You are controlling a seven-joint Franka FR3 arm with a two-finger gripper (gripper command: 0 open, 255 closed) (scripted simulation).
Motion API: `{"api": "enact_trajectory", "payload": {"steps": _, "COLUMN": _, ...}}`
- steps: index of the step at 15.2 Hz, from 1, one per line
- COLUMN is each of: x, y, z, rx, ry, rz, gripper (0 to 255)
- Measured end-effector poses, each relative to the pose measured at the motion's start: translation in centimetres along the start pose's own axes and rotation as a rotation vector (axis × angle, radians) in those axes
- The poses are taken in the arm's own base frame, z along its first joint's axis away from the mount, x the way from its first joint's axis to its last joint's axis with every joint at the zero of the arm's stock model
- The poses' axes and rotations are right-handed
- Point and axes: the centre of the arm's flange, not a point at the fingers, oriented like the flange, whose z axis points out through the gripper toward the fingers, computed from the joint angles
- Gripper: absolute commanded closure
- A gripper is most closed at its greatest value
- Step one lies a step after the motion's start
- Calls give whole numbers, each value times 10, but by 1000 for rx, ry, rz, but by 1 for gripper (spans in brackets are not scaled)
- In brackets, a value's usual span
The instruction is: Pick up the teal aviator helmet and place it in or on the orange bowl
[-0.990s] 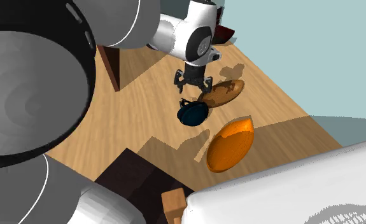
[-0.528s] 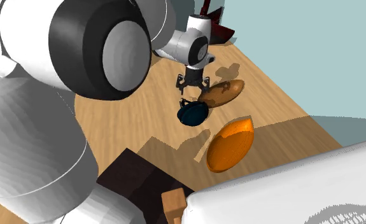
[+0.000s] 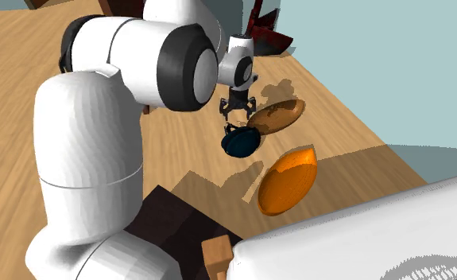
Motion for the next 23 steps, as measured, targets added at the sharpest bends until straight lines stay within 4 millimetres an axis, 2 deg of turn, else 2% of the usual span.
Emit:
{"api": "enact_trajectory", "payload": {"steps": 4, "x": 39, "y": -4, "z": 36, "rx": -14, "ry": -17, "rz": -105, "gripper": 0}}
{"api": "enact_trajectory", "payload": {"steps": 8, "x": 81, "y": -18, "z": 75, "rx": -28, "ry": -33, "rz": -211, "gripper": 0}}
{"api": "enact_trajectory", "payload": {"steps": 9, "x": 90, "y": -19, "z": 79, "rx": -31, "ry": -37, "rz": -232, "gripper": 0}}
{"api": "enact_trajectory", "payload": {"steps": 13, "x": 98, "y": -20, "z": 103, "rx": -34, "ry": -40, "rz": -254, "gripper": 0}}
{"api": "enact_trajectory", "payload": {"steps": 17, "x": 96, "y": -19, "z": 125, "rx": -34, "ry": -40, "rz": -255, "gripper": 0}}
{"api": "enact_trajectory", "payload": {"steps": 23, "x": 96, "y": -19, "z": 129, "rx": -35, "ry": -40, "rz": -255, "gripper": 0}}
